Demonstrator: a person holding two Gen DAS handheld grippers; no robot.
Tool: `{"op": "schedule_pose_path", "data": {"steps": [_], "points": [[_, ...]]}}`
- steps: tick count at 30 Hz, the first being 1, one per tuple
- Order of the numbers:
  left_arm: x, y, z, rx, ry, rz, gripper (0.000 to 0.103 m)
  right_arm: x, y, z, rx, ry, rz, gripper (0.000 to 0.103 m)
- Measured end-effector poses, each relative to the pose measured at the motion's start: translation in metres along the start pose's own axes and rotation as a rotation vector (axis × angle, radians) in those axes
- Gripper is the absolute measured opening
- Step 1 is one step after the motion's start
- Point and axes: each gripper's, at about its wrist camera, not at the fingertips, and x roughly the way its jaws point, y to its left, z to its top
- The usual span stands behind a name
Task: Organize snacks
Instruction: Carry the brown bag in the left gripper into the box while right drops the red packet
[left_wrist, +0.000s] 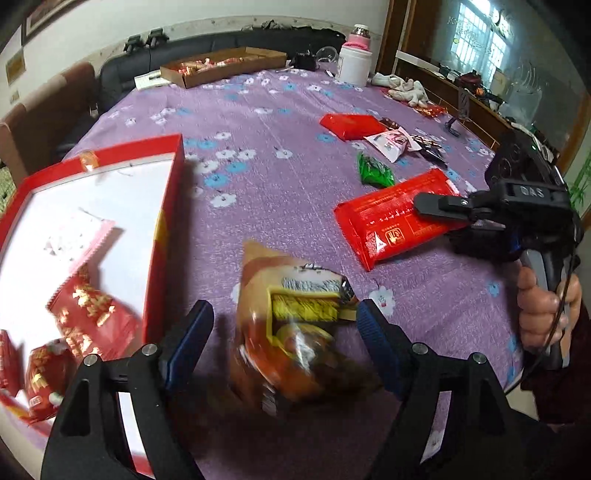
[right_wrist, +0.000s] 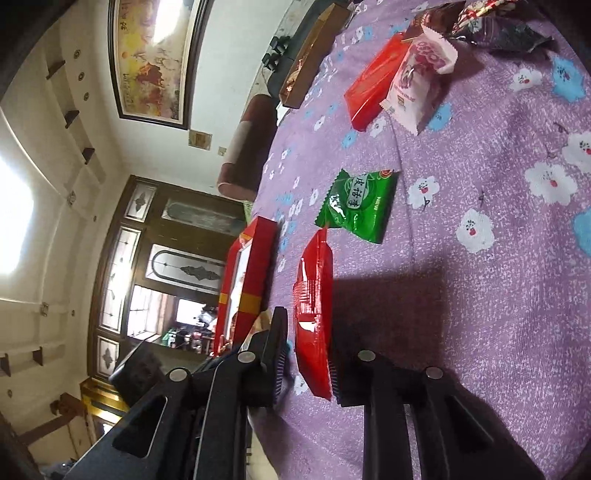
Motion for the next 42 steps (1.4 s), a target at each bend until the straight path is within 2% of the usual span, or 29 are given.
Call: {"op": "schedule_pose_path", "data": {"steps": [1, 7, 13, 16, 20, 25, 34, 42], "points": [[0.001, -0.003, 0.001, 0.021, -0.005, 0.002, 0.062, -0.001, 0.0, 0.0, -0.002, 0.001, 0.005, 0.023], [0.001, -0.003, 0.003, 0.001, -0.015, -0.01, 0.05, -0.004, -0.006, -0.002, 0.001, -0.003, 0.031, 0.024], [-0.006, -0.006, 0.0, -0.041, -0.048, 0.005, 0.045, -0.001, 0.005, -0.005, -0.051, 0.01, 0.025, 0.026], [-0.018, -0.015, 0.0, -0.009, -0.083, 0.001, 0.045, 0.001, 0.013, -0.007, -0.093, 0.02, -0.018, 0.02], [-0.037, -0.016, 0.002, -0.002, -0.137, -0.04, 0.045, 0.0, 0.024, -0.012, -0.153, 0.021, -0.039, 0.018], [-0.047, -0.005, 0.004, -0.054, -0.147, -0.057, 0.045, -0.003, 0.023, -0.015, -0.118, 0.019, -0.017, 0.016], [-0.066, 0.02, -0.004, -0.12, -0.184, 0.014, 0.045, -0.005, 0.031, -0.015, -0.066, 0.015, 0.036, 0.016], [-0.086, 0.06, -0.009, -0.191, -0.243, 0.116, 0.045, 0.027, 0.066, -0.006, -0.103, 0.038, 0.071, 0.016]]}}
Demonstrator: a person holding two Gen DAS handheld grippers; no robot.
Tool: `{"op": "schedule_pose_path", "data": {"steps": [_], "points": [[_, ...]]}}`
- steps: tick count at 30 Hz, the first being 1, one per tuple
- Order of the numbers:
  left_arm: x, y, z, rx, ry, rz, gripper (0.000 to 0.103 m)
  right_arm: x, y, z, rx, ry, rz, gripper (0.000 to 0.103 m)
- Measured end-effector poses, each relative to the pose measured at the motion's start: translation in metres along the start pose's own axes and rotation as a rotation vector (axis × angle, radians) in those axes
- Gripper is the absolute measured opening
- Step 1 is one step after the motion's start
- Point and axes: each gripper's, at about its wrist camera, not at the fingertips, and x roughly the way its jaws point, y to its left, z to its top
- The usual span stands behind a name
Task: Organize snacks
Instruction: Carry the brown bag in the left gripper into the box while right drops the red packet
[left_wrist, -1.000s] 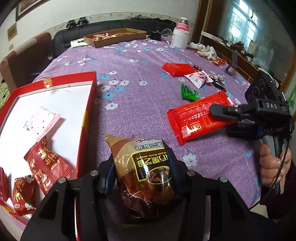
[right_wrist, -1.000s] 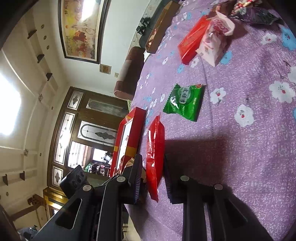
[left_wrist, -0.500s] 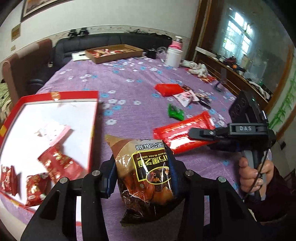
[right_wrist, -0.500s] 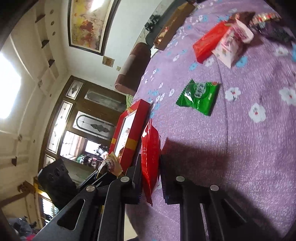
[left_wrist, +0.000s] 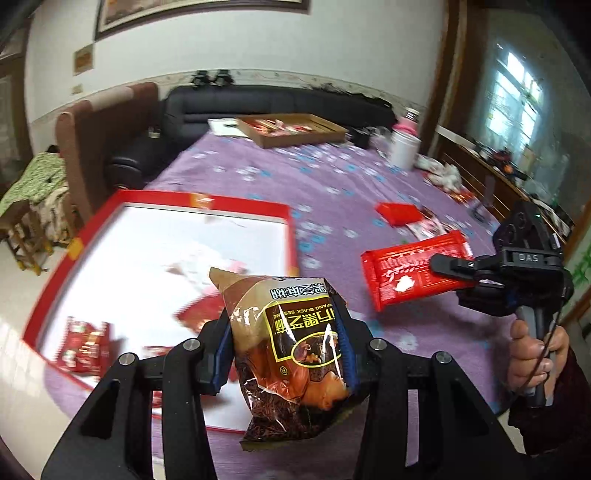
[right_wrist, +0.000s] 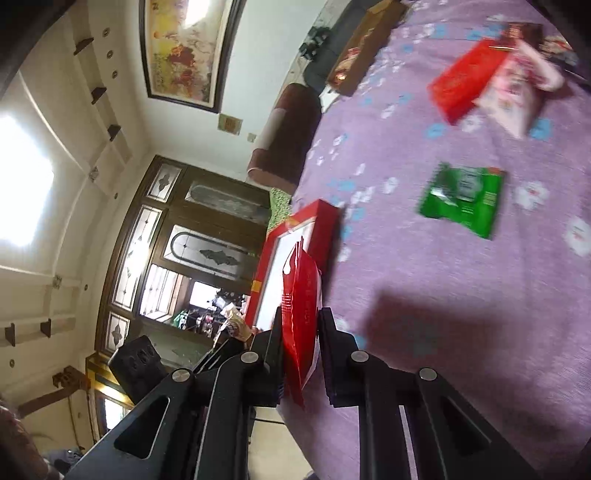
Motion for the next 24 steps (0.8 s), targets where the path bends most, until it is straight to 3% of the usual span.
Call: {"op": "schedule_pose_path", "data": {"steps": [6, 15, 24], "points": [[-0.012, 0.03, 0.002, -0.046, -0.042, 0.065, 0.045, 0.053, 0.032, 0.016, -0.04, 0.046, 0.034, 0.016], [-0.019, 0.063, 0.016, -0.102, -0.104, 0.167, 0.045, 0.133, 0.08, 0.011, -0.157, 0.14, 0.043, 0.016], [0.004, 0.085, 0.016, -0.151, -0.068, 0.299, 0.045, 0.186, 0.122, -0.007, -0.375, 0.172, -0.066, 0.017]]}}
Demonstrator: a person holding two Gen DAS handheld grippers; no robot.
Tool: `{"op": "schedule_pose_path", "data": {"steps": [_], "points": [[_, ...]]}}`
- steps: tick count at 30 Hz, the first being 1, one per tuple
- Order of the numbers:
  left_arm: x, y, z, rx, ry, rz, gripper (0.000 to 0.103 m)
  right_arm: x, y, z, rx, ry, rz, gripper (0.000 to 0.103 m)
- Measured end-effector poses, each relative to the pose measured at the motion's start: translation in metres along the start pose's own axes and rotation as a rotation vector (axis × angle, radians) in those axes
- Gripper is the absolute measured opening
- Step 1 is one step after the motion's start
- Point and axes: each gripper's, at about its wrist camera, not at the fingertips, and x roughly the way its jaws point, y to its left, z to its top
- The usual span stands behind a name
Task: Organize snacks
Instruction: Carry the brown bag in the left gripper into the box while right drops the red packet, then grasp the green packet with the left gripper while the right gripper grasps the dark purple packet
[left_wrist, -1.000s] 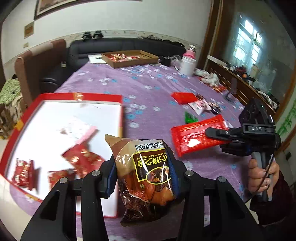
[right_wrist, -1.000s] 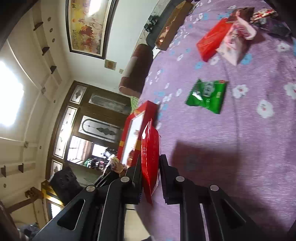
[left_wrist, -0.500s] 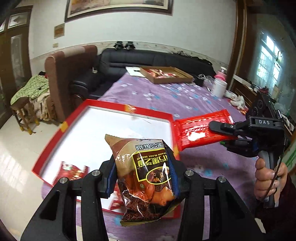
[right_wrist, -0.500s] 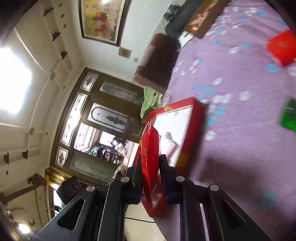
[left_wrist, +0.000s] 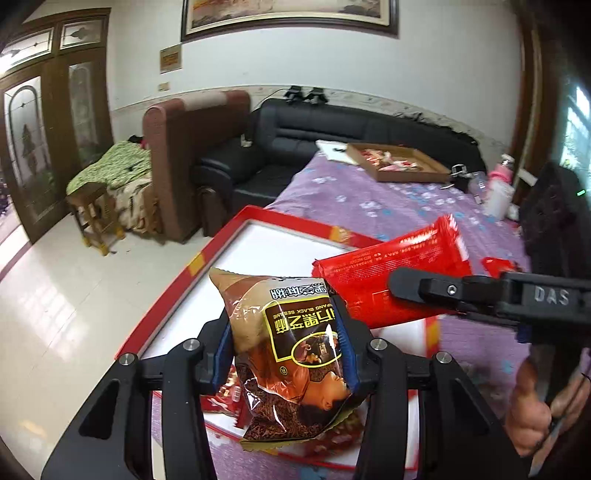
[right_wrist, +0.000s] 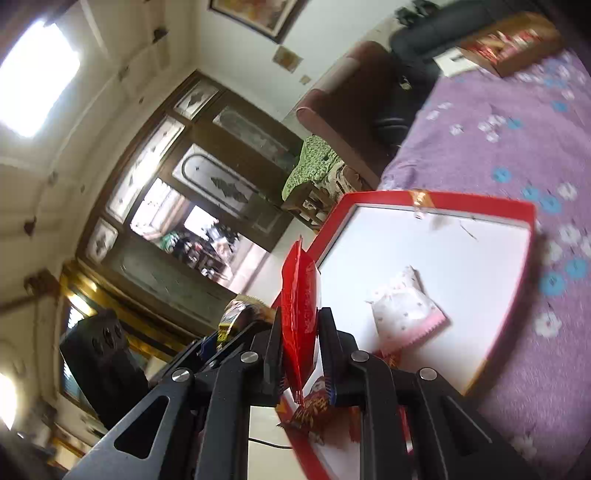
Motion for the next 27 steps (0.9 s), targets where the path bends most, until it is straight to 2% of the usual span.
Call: {"op": "schedule_pose_path", "data": {"steps": [3, 5, 6, 7, 8, 9, 13, 15, 21, 27], "points": [[0.01, 0.002, -0.002, -0.017, 0.029, 0.047, 0.048, 0.009, 0.011, 0.002, -0.096, -0.011, -0.107, 0.02], [0.017, 0.004, -0.002, -0.036, 0.046, 0.105, 0.049, 0.01, 0.008, 0.004, -0.095, -0.014, -0.146, 0.029], [0.018, 0.006, -0.003, -0.039, 0.049, 0.121, 0.051, 0.009, 0.006, 0.006, -0.095, -0.027, -0.166, 0.04], [0.018, 0.007, -0.003, -0.043, 0.049, 0.139, 0.057, 0.002, 0.001, 0.006, -0.092, -0.049, -0.189, 0.05], [0.016, 0.007, -0.002, -0.043, 0.038, 0.157, 0.061, -0.005, -0.004, 0.008, -0.082, -0.081, -0.204, 0.054], [0.013, 0.008, -0.002, -0.041, 0.026, 0.168, 0.067, -0.013, -0.009, 0.009, -0.071, -0.105, -0.204, 0.056], [-0.005, 0.001, 0.003, -0.025, -0.067, 0.227, 0.074, -0.048, -0.031, 0.016, -0.016, -0.196, -0.219, 0.057], [-0.015, -0.005, 0.004, -0.012, -0.099, 0.22, 0.083, -0.065, -0.039, 0.02, 0.006, -0.232, -0.237, 0.057], [-0.02, -0.035, 0.005, 0.069, -0.107, 0.157, 0.083, -0.119, -0.068, 0.02, 0.062, -0.307, -0.279, 0.058], [-0.018, -0.085, -0.002, 0.167, -0.057, 0.032, 0.083, -0.193, -0.096, 0.003, 0.091, -0.409, -0.401, 0.061]]}}
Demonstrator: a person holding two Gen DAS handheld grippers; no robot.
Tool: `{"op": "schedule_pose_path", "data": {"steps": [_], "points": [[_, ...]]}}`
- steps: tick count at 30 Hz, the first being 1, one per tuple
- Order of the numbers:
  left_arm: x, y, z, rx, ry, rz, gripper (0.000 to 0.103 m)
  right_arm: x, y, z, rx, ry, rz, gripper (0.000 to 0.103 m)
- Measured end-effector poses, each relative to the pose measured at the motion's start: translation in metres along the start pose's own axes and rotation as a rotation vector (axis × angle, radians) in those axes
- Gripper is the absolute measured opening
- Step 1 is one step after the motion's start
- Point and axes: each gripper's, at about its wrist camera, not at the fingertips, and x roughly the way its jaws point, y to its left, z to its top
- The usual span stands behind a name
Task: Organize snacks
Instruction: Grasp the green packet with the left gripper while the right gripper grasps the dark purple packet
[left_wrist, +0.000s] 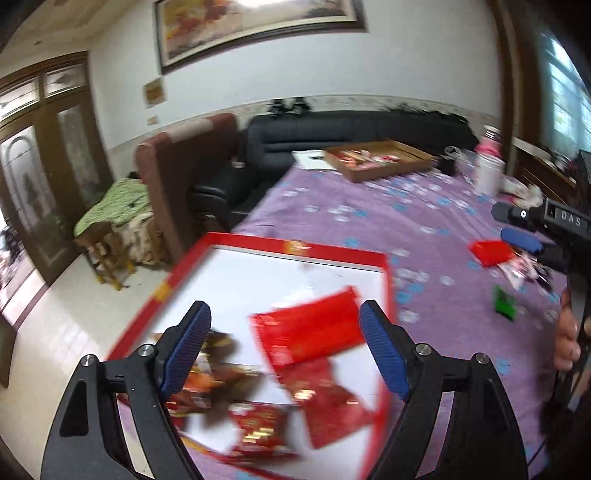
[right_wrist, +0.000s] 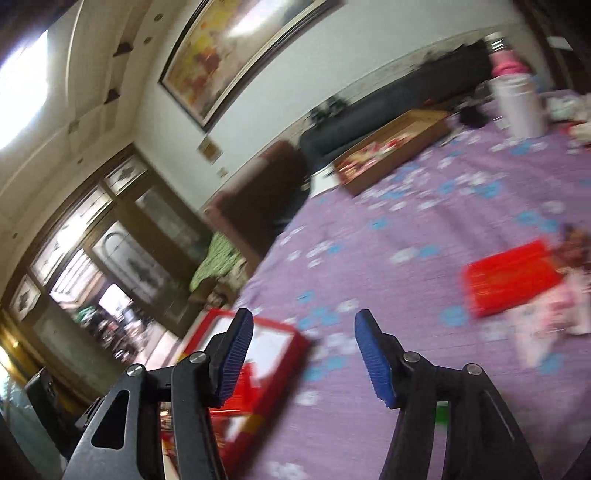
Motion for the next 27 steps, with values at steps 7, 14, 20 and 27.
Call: {"op": "schedule_pose_path", "data": {"steps": [7, 14, 20, 27], "points": [[0.005, -0.069, 0.006, 0.124, 0.062, -0.157, 0.083, -0.084, -0.084, 0.005, 0.063, -0.115, -0.2, 0.066], [0.013, -0.142, 0.011, 0.238, 0.114, -0.301, 0.083, -0.13, -0.141, 0.011, 0.09, -0.08, -0.36, 0.068], [0.036, -0.183, 0.017, 0.304, 0.156, -0.411, 0.083, -0.116, -0.154, 0.01, 0.007, 0.05, -0.435, 0.068], [0.059, -0.201, 0.019, 0.287, 0.196, -0.478, 0.083, -0.075, -0.134, 0.001, -0.148, 0.195, -0.471, 0.068]]}}
